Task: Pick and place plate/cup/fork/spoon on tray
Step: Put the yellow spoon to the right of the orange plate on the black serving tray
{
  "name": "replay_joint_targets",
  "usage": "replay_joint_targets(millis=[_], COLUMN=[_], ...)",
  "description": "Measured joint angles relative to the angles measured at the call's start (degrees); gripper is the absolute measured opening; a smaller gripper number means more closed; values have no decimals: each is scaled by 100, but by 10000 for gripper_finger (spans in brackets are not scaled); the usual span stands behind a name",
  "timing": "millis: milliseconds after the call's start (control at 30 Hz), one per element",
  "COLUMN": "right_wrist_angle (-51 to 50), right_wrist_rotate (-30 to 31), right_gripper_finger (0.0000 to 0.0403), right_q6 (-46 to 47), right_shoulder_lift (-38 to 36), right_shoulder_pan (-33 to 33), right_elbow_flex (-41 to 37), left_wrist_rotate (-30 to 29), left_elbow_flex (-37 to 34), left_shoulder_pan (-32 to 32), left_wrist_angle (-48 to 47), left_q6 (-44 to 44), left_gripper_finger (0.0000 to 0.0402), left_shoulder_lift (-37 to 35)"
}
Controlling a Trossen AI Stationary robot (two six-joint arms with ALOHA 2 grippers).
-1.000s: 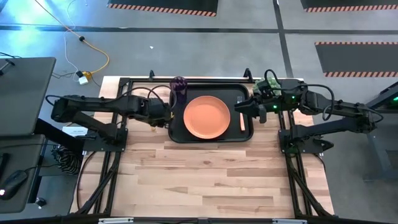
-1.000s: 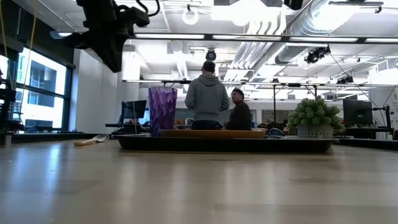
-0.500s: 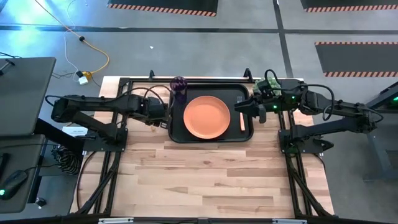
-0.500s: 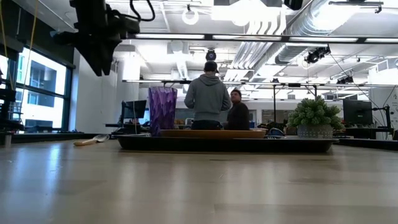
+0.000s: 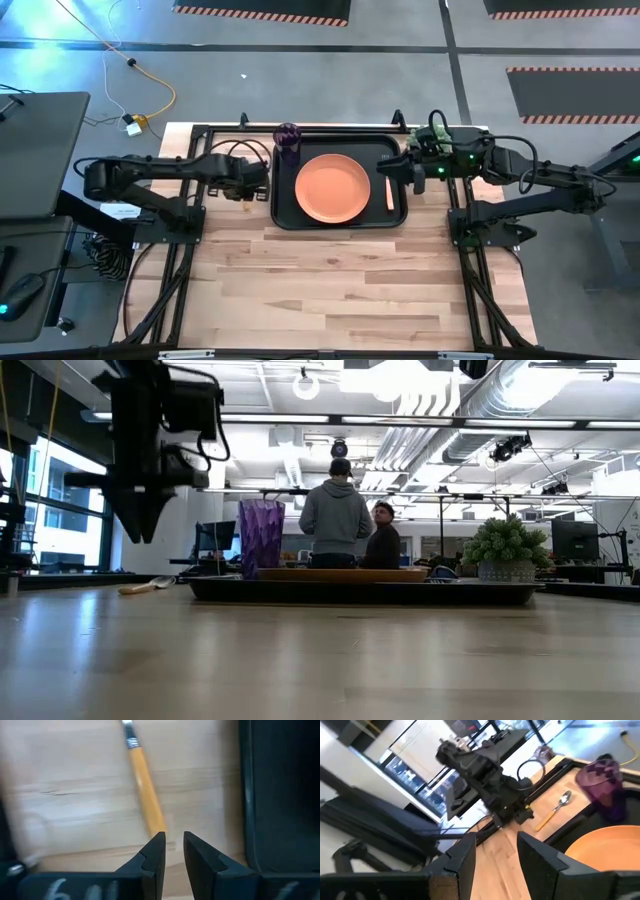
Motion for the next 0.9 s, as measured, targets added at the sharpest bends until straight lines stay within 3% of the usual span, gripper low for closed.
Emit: replay_joint_targets(millis=[533, 900], right_wrist_angle=[2, 4], right_wrist_rotate=[104, 241], right_gripper_finger=[135, 135], right_q6=[282, 283], right_shoulder_lift=[0, 13], right_shoulder_pan=[0, 0], right_elbow_flex=[0, 0], left_wrist_rotate=[83, 300], left_elbow_flex=[-352, -352], left_shoulder_pan=[694, 1274], left_wrist_angle=[345, 534], left_q6=[575, 913], left_gripper_finger=[63, 138], left_shoulder_lift=[0, 15])
